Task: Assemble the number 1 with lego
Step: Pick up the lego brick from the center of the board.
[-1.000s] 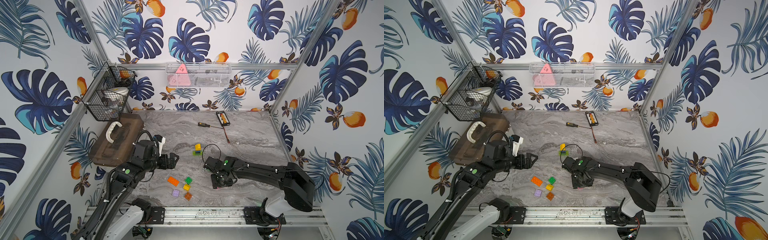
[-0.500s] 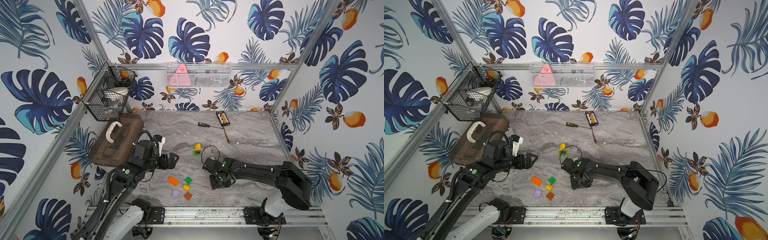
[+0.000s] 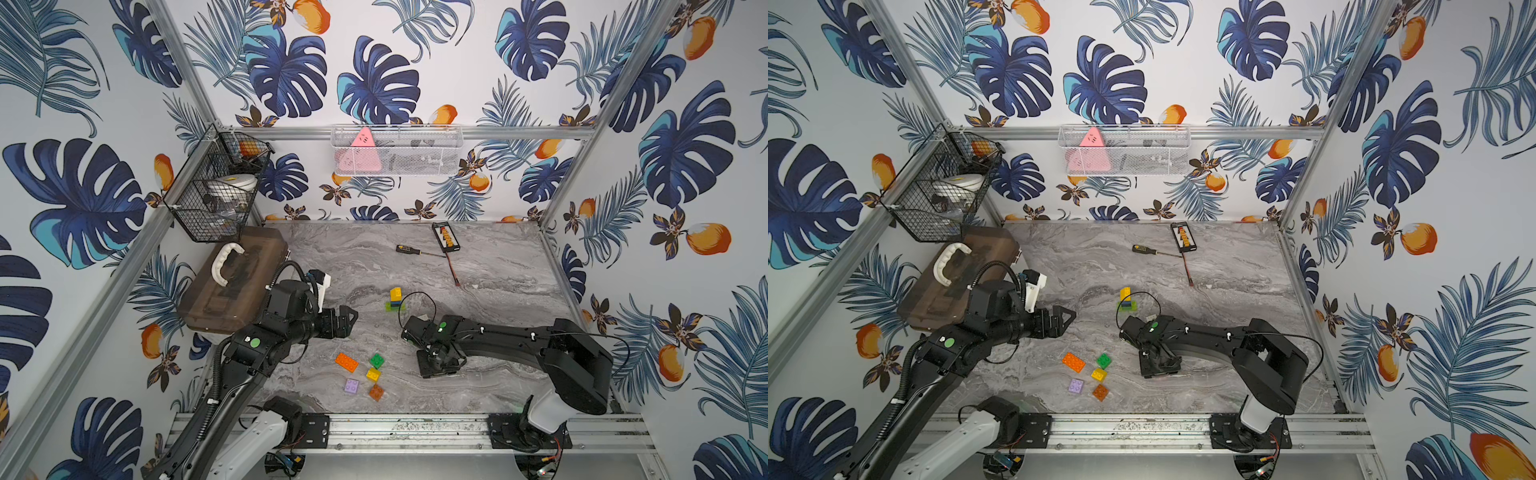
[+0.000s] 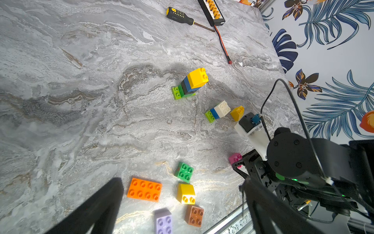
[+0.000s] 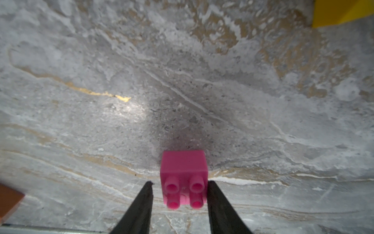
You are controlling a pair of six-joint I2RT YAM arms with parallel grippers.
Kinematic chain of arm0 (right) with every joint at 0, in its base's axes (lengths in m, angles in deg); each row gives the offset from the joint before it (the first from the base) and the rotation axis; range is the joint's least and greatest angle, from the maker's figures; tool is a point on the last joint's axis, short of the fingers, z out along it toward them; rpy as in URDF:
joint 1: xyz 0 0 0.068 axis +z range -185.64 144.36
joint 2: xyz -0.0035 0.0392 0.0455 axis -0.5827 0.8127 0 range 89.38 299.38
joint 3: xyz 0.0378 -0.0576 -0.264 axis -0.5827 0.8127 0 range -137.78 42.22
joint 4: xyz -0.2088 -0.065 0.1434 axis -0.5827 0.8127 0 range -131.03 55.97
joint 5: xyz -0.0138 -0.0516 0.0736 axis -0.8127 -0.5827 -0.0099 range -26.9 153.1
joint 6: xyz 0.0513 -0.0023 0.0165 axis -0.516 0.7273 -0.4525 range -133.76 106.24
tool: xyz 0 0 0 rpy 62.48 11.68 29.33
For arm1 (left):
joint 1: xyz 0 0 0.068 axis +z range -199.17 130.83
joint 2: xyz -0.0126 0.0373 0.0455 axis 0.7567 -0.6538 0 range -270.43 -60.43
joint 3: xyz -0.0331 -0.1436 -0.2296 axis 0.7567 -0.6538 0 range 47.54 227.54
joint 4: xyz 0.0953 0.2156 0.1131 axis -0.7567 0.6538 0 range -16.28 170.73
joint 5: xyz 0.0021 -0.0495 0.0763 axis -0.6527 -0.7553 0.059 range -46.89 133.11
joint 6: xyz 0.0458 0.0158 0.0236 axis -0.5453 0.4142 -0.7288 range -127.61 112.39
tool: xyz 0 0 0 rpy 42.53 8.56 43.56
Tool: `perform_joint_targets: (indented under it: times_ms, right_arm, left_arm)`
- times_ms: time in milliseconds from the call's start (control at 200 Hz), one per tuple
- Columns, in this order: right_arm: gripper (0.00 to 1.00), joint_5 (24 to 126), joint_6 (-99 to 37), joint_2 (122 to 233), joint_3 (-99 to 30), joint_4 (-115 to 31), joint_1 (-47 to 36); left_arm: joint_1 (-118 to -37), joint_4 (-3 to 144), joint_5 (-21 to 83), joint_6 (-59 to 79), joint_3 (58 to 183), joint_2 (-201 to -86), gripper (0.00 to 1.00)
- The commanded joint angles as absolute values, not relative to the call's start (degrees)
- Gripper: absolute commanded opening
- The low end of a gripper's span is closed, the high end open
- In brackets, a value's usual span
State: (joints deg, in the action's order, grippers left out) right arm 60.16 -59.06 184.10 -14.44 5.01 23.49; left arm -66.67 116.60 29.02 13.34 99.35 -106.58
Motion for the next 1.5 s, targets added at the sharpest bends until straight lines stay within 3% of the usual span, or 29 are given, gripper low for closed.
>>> perform_joint_targets:
  times_ms: [0, 280, 821, 1016, 1216, 1496]
  right_arm:
    - [0.46, 59.0, -58.1, 184.4, -15.0, 6.0, 23.5]
    - [0.4, 58.5, -57.7, 184.9, -15.2, 6.1, 23.4]
    - [0.39, 58.7, -57.4, 185.8, -15.3, 5.9, 23.2]
    - [0.27, 58.7, -56.5, 185.9, -15.8, 6.6, 23.2]
    - [0.19, 57.9, -48.9, 185.9, -21.0, 12.5, 22.9]
    - [0.19, 59.4, -35.6, 183.6, -30.3, 18.8, 14.5]
  left_arm:
    - [-66.7, 115.8, 29.0, 13.2, 99.7, -106.5, 0.99]
    - [-66.7, 115.8, 29.0, 13.2, 99.7, -106.7, 0.99]
    - [-66.7, 115.8, 29.1, 13.3, 99.7, -106.6, 0.99]
    - [-66.7, 115.8, 29.2, 13.2, 99.7, -106.4, 0.99]
    - [-66.7, 115.9, 29.2, 13.2, 99.7, -106.3, 0.99]
    - [-66.7, 115.8, 29.2, 13.3, 99.6, -105.8, 0.99]
